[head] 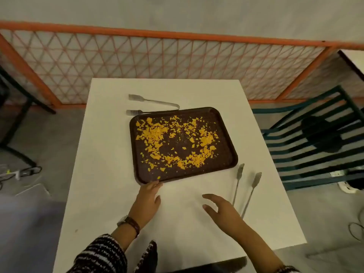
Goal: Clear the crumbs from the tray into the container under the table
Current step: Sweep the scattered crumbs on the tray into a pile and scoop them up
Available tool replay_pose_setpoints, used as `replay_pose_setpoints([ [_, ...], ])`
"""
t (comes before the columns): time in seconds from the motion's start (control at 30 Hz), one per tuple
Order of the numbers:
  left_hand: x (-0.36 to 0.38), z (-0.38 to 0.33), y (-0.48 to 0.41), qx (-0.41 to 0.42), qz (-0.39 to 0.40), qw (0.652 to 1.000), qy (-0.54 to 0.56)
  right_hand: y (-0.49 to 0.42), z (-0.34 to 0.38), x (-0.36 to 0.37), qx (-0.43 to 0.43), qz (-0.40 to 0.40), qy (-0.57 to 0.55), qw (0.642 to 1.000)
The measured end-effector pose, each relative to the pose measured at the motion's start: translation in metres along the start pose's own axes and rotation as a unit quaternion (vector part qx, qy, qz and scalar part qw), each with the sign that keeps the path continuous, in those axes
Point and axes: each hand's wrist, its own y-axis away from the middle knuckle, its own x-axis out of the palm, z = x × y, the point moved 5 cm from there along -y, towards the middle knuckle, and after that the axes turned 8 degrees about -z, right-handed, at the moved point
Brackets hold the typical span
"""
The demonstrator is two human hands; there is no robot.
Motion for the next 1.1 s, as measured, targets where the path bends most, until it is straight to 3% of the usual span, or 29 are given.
replay_pose_setpoints([
  [0.13,0.024,-0.003,-0.019,0.070,0.047,0.986,-0.144,-0.021,-0.012,0.002,0.002,-0.004,0.012,1.000],
  [0.23,0.037,0.000,-0.021,0.067,0.050,0.978,-0.190,-0.038,-0.020,0.004,-0.018,-0.001,0.026,1.000],
  [0.6,0.032,0.032,0.018,0.052,0.043,0.990,-0.120,-0.085,-0.034,-0.015,-0.028,-0.079,-0.011,0.996],
  [0.8,0.026,0.054,0.053,0.050,0.037,0.993,-0.095,-0.092,-0.037,0.011,0.070,-0.156,-0.069,0.983],
  [0.97,0.022,0.054,0.078,0.027,0.043,0.996,-0.076,-0.096,-0.036,0.039,0.144,-0.177,0.001,0.974],
  [1.1,0.018,0.056,0.088,0.018,0.034,0.997,-0.060,-0.087,-0.008,0.073,0.081,-0.145,-0.009,0.986],
])
